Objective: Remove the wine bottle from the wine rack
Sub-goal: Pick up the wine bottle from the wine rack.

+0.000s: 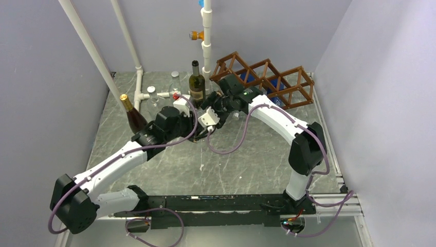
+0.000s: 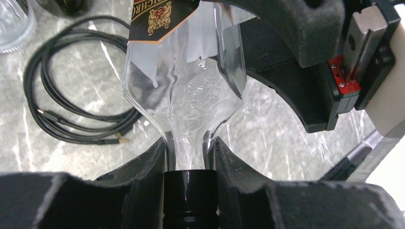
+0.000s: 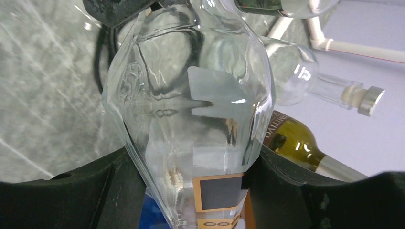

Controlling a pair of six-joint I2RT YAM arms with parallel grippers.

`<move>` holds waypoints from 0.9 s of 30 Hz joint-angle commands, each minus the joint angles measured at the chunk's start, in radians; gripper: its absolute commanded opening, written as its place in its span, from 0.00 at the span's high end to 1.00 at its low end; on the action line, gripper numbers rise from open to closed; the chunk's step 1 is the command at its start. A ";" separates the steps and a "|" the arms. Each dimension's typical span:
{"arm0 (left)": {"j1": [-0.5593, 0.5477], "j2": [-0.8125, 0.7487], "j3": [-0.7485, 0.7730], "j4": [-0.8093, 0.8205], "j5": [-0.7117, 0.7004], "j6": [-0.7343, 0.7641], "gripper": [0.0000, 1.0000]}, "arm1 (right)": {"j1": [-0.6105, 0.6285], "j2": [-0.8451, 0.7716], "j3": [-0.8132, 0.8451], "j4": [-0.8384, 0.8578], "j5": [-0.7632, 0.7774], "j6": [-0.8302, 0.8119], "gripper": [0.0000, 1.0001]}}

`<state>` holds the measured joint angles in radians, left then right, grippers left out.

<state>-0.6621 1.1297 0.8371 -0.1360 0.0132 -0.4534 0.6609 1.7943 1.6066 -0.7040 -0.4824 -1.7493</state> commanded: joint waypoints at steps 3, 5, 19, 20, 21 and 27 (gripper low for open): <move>-0.016 -0.105 0.089 0.035 0.126 -0.030 1.00 | 0.112 -0.106 -0.027 -0.096 -0.060 0.144 1.00; -0.017 -0.121 0.090 0.004 0.152 -0.050 1.00 | 0.134 -0.120 -0.037 -0.104 -0.056 0.207 1.00; -0.018 -0.160 0.065 -0.086 0.334 -0.165 0.89 | 0.188 -0.231 -0.192 -0.145 -0.162 0.459 1.00; -0.017 -0.160 0.059 -0.082 0.340 -0.168 0.86 | 0.188 -0.239 -0.205 -0.149 -0.176 0.465 1.00; -0.017 -0.158 0.053 -0.078 0.350 -0.173 0.83 | 0.187 -0.249 -0.220 -0.151 -0.191 0.470 1.00; -0.017 -0.117 0.036 -0.062 0.430 -0.180 0.72 | 0.189 -0.289 -0.306 -0.145 -0.237 0.489 1.00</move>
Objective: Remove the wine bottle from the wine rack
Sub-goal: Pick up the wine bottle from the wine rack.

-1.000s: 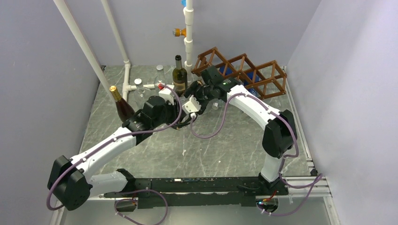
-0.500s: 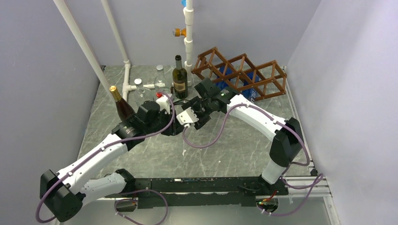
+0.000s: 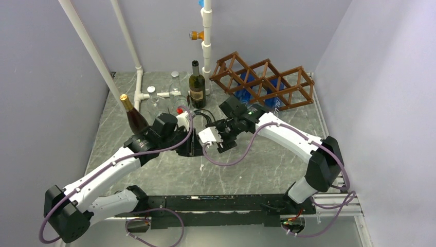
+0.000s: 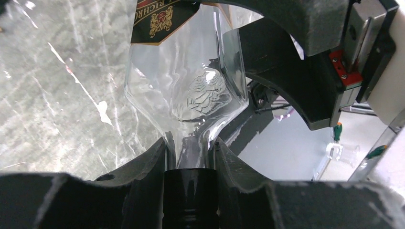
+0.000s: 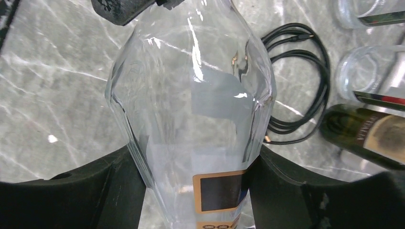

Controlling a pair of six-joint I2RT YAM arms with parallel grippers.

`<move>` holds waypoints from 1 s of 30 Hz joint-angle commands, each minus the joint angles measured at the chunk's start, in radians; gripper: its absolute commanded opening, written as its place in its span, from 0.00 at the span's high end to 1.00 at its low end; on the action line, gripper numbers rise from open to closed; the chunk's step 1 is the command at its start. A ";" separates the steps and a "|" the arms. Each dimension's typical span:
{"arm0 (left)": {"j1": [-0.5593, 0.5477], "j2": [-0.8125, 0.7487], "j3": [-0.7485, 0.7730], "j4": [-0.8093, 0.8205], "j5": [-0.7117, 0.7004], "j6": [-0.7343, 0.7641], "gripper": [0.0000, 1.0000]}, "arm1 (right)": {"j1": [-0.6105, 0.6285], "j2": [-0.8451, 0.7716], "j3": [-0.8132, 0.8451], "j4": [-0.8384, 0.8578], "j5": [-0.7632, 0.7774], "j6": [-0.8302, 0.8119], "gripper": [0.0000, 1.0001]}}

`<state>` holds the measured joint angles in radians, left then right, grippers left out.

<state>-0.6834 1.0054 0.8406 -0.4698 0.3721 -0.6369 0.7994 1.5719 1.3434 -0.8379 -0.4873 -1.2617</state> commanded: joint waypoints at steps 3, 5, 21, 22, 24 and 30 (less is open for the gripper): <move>0.004 0.033 0.038 0.266 0.104 0.011 0.64 | 0.051 -0.089 -0.083 0.015 -0.253 0.024 1.00; 0.004 0.038 0.040 0.267 0.115 0.012 0.58 | 0.050 -0.104 -0.105 0.027 -0.264 0.038 1.00; 0.004 0.016 0.027 0.318 0.135 0.042 0.22 | 0.004 -0.193 -0.248 0.192 -0.409 0.244 1.00; 0.004 0.009 0.024 0.327 0.138 0.045 0.19 | 0.001 -0.199 -0.257 0.204 -0.415 0.252 1.00; 0.004 -0.004 0.018 0.348 0.139 0.053 0.17 | -0.014 -0.212 -0.274 0.225 -0.440 0.272 1.00; 0.004 -0.017 -0.020 0.438 0.163 0.073 0.15 | -0.074 -0.246 -0.326 0.291 -0.513 0.331 1.00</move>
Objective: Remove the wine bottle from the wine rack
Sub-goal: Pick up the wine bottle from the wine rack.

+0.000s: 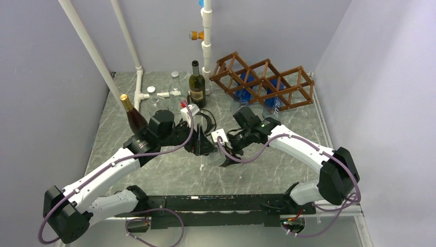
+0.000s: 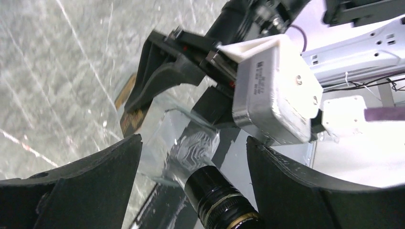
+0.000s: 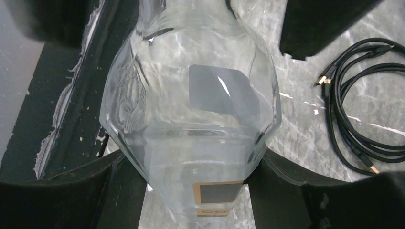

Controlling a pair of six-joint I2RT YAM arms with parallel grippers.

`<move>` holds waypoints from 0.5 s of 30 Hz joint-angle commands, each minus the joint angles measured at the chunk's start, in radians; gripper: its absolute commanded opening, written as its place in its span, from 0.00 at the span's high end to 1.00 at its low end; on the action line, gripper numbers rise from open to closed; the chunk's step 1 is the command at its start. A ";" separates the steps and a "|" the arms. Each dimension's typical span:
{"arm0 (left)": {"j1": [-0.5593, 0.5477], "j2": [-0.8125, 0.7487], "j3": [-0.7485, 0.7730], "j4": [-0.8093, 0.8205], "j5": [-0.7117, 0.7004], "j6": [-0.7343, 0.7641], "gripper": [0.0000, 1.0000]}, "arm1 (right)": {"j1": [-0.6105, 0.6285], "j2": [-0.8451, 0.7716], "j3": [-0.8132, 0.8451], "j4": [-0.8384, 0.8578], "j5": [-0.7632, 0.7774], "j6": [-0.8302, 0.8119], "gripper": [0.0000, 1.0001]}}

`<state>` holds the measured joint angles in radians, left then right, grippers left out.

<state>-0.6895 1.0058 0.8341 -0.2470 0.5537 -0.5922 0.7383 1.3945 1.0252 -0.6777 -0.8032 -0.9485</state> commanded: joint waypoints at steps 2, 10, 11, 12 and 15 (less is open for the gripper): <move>0.010 -0.019 -0.029 0.252 -0.009 0.031 0.14 | -0.031 -0.083 -0.029 0.163 -0.211 0.038 1.00; 0.009 -0.012 -0.066 0.410 0.024 0.066 0.14 | -0.108 -0.119 -0.105 0.268 -0.256 0.097 1.00; 0.010 -0.006 -0.066 0.428 0.029 0.071 0.14 | -0.114 -0.123 -0.112 0.275 -0.257 0.101 1.00; 0.009 0.002 -0.063 0.446 0.035 0.073 0.14 | -0.120 -0.125 -0.117 0.284 -0.259 0.105 1.00; 0.005 0.024 -0.064 0.505 0.043 0.077 0.14 | -0.138 -0.137 -0.140 0.312 -0.267 0.118 1.00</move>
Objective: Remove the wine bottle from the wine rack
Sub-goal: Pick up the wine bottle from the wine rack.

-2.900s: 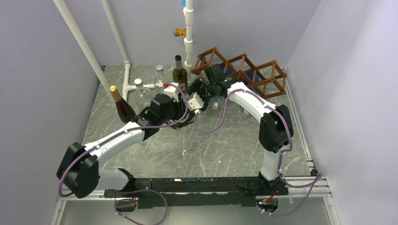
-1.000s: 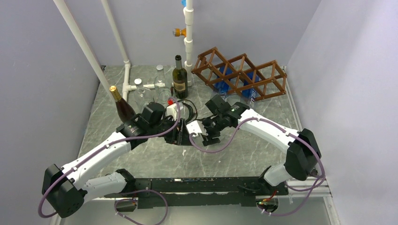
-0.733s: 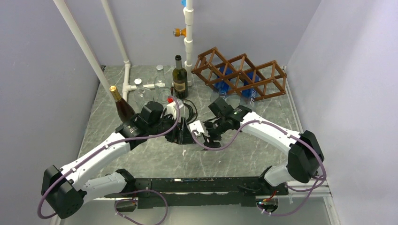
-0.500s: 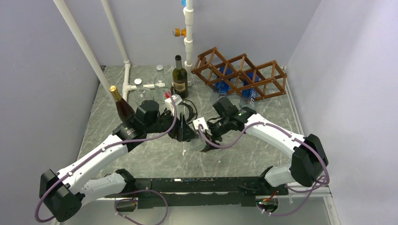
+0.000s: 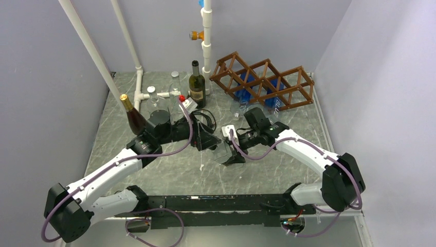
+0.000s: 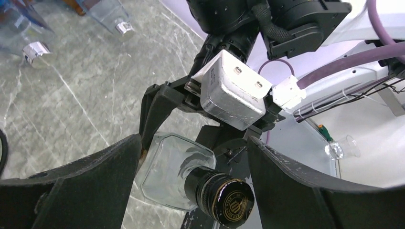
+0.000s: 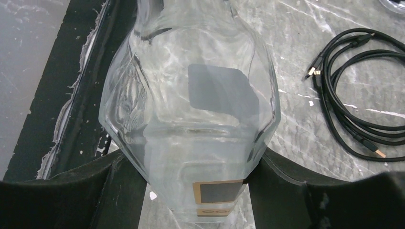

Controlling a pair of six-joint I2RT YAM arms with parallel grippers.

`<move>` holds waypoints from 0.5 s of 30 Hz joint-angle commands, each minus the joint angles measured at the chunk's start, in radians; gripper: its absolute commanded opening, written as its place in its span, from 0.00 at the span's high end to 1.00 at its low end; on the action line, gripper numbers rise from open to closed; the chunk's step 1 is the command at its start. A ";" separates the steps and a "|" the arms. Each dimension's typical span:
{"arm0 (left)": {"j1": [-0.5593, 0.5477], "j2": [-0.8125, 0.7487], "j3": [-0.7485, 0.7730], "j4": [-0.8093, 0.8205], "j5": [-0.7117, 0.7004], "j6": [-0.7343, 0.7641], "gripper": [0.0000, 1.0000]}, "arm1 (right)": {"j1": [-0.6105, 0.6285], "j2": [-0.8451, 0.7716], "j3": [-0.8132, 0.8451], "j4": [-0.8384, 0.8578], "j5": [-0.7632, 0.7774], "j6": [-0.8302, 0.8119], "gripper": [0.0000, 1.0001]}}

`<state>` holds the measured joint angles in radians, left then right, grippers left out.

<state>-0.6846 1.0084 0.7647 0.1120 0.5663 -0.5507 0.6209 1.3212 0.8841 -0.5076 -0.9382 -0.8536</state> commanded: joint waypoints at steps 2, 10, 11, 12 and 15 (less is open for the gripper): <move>-0.005 0.027 -0.002 0.198 0.028 0.037 0.14 | -0.035 -0.075 -0.019 0.162 -0.138 0.034 1.00; -0.014 0.038 -0.013 0.289 0.008 0.068 0.11 | -0.090 -0.103 -0.070 0.232 -0.168 0.074 1.00; -0.014 0.038 -0.014 0.296 0.002 0.072 0.11 | -0.093 -0.104 -0.074 0.239 -0.170 0.077 1.00; -0.015 0.038 -0.015 0.303 -0.005 0.076 0.11 | -0.095 -0.105 -0.080 0.242 -0.172 0.079 1.00; -0.015 0.035 -0.016 0.323 -0.029 0.083 0.09 | -0.102 -0.104 -0.092 0.258 -0.177 0.083 1.00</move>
<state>-0.6952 1.0454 0.7555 0.3416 0.5632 -0.5037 0.5274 1.2690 0.7837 -0.3805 -0.9909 -0.7845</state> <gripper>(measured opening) 0.894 0.682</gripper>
